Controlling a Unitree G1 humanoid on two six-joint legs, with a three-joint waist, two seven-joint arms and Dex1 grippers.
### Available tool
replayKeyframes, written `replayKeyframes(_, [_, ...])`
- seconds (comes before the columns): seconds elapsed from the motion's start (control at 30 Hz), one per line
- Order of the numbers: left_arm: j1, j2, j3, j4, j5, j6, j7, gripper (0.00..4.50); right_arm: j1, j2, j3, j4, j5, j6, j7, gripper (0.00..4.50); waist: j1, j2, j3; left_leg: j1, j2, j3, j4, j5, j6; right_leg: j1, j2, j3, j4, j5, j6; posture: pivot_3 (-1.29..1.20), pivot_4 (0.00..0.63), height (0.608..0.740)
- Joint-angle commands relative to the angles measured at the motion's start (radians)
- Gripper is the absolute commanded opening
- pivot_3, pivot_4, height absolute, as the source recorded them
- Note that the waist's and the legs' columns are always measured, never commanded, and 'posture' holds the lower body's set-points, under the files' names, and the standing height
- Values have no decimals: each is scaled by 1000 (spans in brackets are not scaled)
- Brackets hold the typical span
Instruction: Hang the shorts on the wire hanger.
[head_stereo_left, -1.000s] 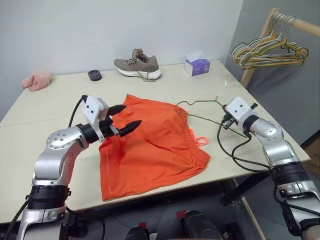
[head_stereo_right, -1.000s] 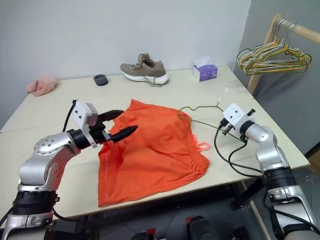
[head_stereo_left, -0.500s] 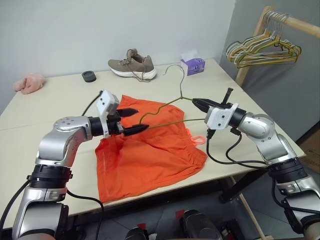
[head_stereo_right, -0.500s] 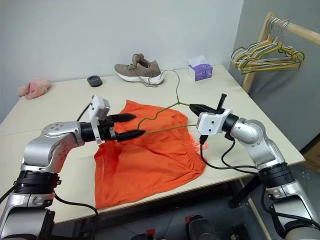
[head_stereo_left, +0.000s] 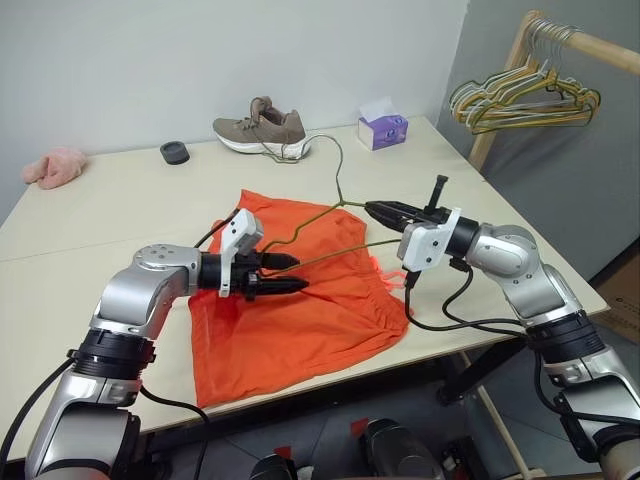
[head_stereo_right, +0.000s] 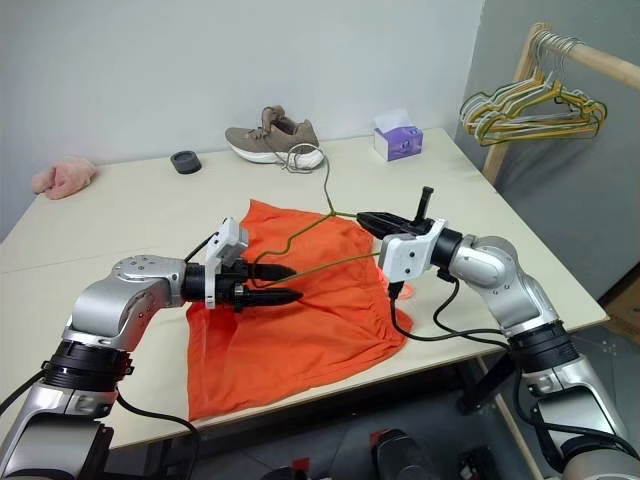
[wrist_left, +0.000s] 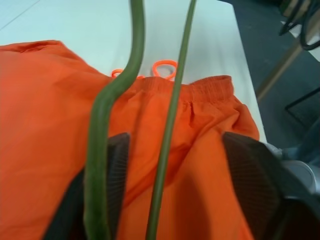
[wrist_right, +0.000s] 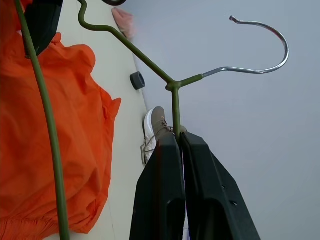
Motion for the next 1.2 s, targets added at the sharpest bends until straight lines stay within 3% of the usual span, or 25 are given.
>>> replayKeyframes(0.03, [5, 4, 15, -28, 0, -18, -7, 1454, -1, 8, -12, -45, 27, -33, 3, 0, 0, 0, 0, 0, 0, 0, 0, 0, 0, 0, 0, 0, 0, 0, 0, -231, 65, 740])
replayKeyframes(0.2, [23, 0, 20, -45, -6, -17, -4, 28, 13, 15, 1, -60, 47, -35, 32, 0, 1, 0, 0, 0, 0, 0, 0, 0, 0, 0, 0, 0, 0, 0, 0, -230, 65, 740])
replayKeyframes(0.4, [55, 4, 33, -61, 0, -24, 5, 28, 43, 2, 2, -93, 99, -17, 92, 0, 0, 0, 0, 0, 0, 0, 0, 0, 0, 0, 0, 0, 0, 0, 0, -243, 59, 740])
replayKeyframes(0.43, [59, 4, 34, -62, 2, -28, 7, 0, 46, 4, -3, -100, 108, -8, 96, 543, 0, 0, 0, 0, 0, 0, 0, 0, 0, 0, 0, 0, 0, 0, 0, -244, 58, 740])
replayKeyframes(0.53, [67, 7, 31, -65, 17, -45, 19, 0, 60, 0, -19, -151, 170, 75, 139, 1247, 0, 0, 0, 0, 0, 0, 0, 0, 0, 0, 0, 0, 0, 0, 0, -248, 55, 740])
replayKeyframes(0.63, [73, 8, 27, -67, 26, -58, 25, 0, 75, -10, -41, -205, 222, 172, 169, 2369, -1, 0, 0, 0, 0, 0, 0, 0, 0, 0, 0, 0, 0, 0, 0, -253, 55, 740])
replayKeyframes(0.83, [84, 28, 18, -66, 69, -114, 26, 0, 77, -76, -129, -369, 444, 661, 242, 4305, -4, 0, 0, 0, 0, 0, 0, 0, 0, 0, 0, 0, 0, 0, 0, -262, 57, 740])
replayKeyframes(0.87, [86, 38, 14, -66, 82, -130, 21, 0, 79, -112, -133, -396, 476, 750, 274, 4469, -5, 0, 0, 0, 0, 0, 0, 0, 0, 0, 0, 0, 0, 0, 0, -264, 59, 740])
replayKeyframes(1.03, [93, 72, 1, -83, 117, -179, -6, 0, 71, -220, -86, -470, 513, 1011, 347, 4469, -13, 0, 0, 0, 1, 0, 0, 0, 1, -1, 0, 0, 0, 0, 0, -269, 62, 740])
replayKeyframes(1.2, [110, 93, -17, -119, 142, -208, -28, 0, 0, -212, 17, -391, 434, 1052, 369, 4469, -37, 0, 0, 0, 1, 2, 0, -1, 2, -2, 0, 1, 0, 0, 0, -266, 62, 740])
